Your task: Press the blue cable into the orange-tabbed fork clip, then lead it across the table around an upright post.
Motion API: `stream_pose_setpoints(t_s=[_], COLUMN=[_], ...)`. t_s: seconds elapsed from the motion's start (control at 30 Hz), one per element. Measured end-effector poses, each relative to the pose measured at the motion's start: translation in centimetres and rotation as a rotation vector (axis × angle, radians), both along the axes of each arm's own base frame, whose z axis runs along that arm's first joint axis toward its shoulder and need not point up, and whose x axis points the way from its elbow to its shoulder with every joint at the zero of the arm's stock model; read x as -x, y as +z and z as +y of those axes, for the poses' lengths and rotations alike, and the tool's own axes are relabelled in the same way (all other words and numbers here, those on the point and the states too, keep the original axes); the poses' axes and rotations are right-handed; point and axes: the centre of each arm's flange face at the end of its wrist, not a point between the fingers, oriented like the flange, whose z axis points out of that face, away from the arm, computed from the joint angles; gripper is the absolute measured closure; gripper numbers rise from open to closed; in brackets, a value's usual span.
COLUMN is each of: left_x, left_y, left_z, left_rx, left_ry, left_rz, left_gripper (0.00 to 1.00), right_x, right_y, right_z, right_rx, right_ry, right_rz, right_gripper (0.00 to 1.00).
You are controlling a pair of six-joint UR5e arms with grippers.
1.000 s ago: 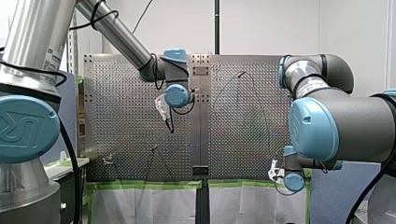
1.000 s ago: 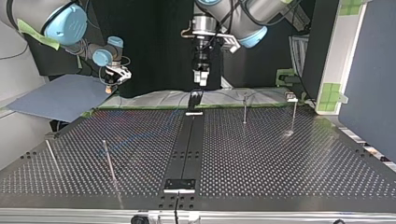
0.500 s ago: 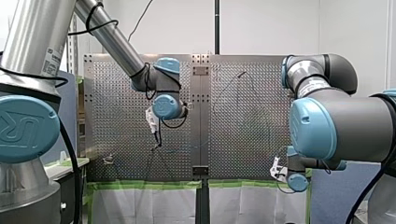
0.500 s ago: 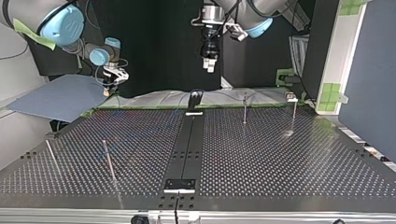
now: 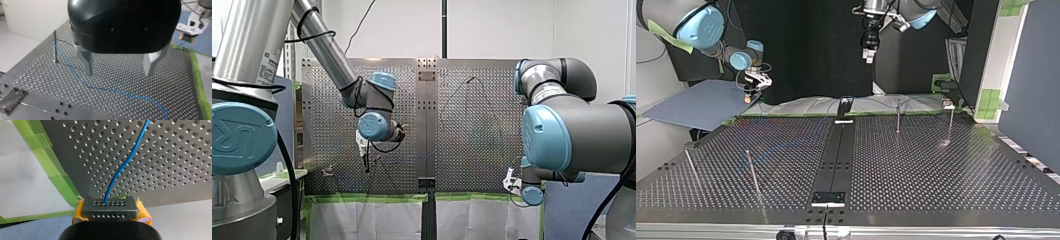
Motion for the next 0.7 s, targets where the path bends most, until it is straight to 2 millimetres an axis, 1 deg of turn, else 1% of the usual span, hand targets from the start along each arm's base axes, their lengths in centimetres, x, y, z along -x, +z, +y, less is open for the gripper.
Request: stream_pose_setpoints(t_s=[0.4,0.7], left_x=[2.4,2.9], left_y=[-2.3,-2.7], left_z=[1.5,1.9], left_rx=[-0.003,-0.005], left_ry=[-0.073,-0.082], left_rz=[0.014,0.014], left_gripper=[0.01,0.01], right_x=[0.0,0.1], right_y=[-0.1,-0.1], right_z=[0.1,0.0], right_rx=[-0.006,-0.007], right_ry=[0.000,-0.001], right_rz=[0.003,0.004], right_gripper=[1.00,1.00])
